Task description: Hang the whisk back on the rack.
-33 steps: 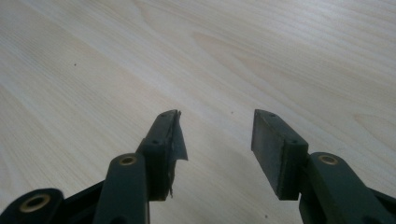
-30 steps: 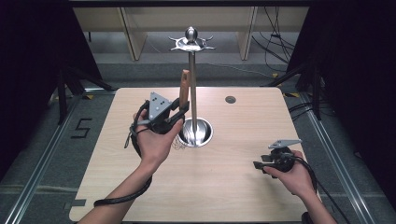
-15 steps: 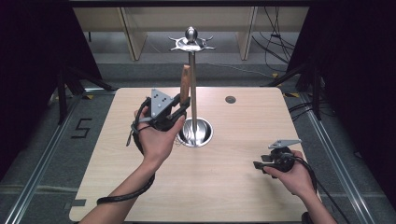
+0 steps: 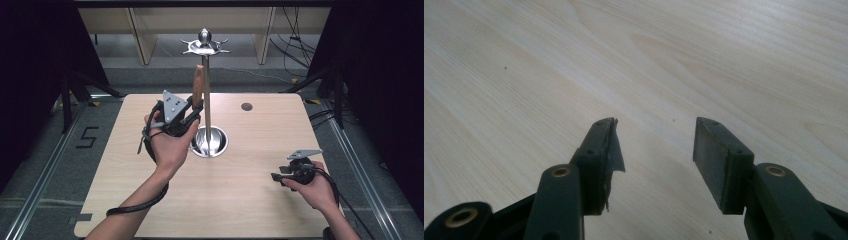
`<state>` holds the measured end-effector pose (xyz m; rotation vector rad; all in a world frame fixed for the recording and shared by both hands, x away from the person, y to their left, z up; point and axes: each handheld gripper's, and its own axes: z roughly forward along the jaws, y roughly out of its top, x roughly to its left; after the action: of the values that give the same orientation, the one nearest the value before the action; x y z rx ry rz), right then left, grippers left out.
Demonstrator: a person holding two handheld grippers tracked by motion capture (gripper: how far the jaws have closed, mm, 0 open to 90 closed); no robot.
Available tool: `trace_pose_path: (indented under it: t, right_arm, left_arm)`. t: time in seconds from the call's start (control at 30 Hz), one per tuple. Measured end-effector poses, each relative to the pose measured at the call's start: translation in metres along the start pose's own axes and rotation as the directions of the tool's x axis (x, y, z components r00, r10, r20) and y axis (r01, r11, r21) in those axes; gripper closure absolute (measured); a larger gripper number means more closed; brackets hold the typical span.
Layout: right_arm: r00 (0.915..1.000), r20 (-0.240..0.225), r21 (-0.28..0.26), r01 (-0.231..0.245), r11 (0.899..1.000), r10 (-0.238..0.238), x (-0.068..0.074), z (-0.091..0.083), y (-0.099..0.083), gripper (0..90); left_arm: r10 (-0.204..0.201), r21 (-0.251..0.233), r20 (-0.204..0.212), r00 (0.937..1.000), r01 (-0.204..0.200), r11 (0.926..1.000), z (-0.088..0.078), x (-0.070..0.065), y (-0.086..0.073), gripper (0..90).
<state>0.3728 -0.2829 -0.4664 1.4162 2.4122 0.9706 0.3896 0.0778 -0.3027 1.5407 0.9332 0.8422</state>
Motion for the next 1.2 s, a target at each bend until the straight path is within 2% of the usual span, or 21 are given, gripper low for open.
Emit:
trace_pose_path:
  t: [0.33, 0.53, 0.63, 0.73, 0.77, 0.87, 1.0, 1.2]
  right_arm:
    - [1.0, -0.001, -0.001, -0.001, 1.0, 0.001, 0.0, 0.0, 0.0, 52.1]
    - [1.0, -0.002, -0.003, 0.0, 1.0, 0.0, 0.0, 0.0, 0.0, 52.1]
    - [1.0, -0.004, 0.023, 0.007, 1.0, -0.007, 0.0, -0.002, 0.001, 52.1]
    - [1.0, -0.005, 0.025, 0.003, 1.0, -0.003, 0.0, -0.002, 0.001, 52.1]
    - [0.9997, 0.0, 0.014, 0.024, 1.0, -0.024, -0.001, 0.0, 0.0, 52.2]
    - [0.9999, -0.003, 0.013, 0.017, 1.0, -0.017, 0.0, 0.0, 0.0, 52.1]
    - [0.9993, 0.005, 0.01, 0.037, 0.999, -0.037, -0.002, 0.0, 0.0, 52.1]
    - [0.9998, -0.001, 0.012, 0.018, 1.0, -0.018, -0.001, 0.0, 0.0, 52.1]
  left_arm:
    - [0.007, -0.017, -0.017, 0.9998, -0.007, 0.9998, 0.001, -0.003, 0.005, 68.2]
    - [0.03, -0.021, -0.033, 0.999, -0.031, 0.9993, 0.003, -0.005, 0.008, 68.2]
    - [0.03, -0.024, -0.035, 0.9989, -0.031, 0.9992, 0.004, -0.006, 0.009, 68.2]
    - [0.03, -0.024, -0.035, 0.9989, -0.031, 0.9992, 0.005, -0.006, 0.009, 68.2]
    - [0.03, -0.025, -0.036, 0.9989, -0.03, 0.9992, 0.005, -0.006, 0.01, 68.2]
    - [0.031, -0.027, -0.038, 0.9988, -0.032, 0.9991, 0.005, -0.007, 0.011, 68.2]
    - [0.039, -0.029, -0.041, 0.9984, -0.04, 0.9988, 0.006, -0.008, 0.013, 68.1]
    - [0.04, -0.025, -0.041, 0.9984, -0.041, 0.9988, 0.008, -0.009, 0.015, 68.1]
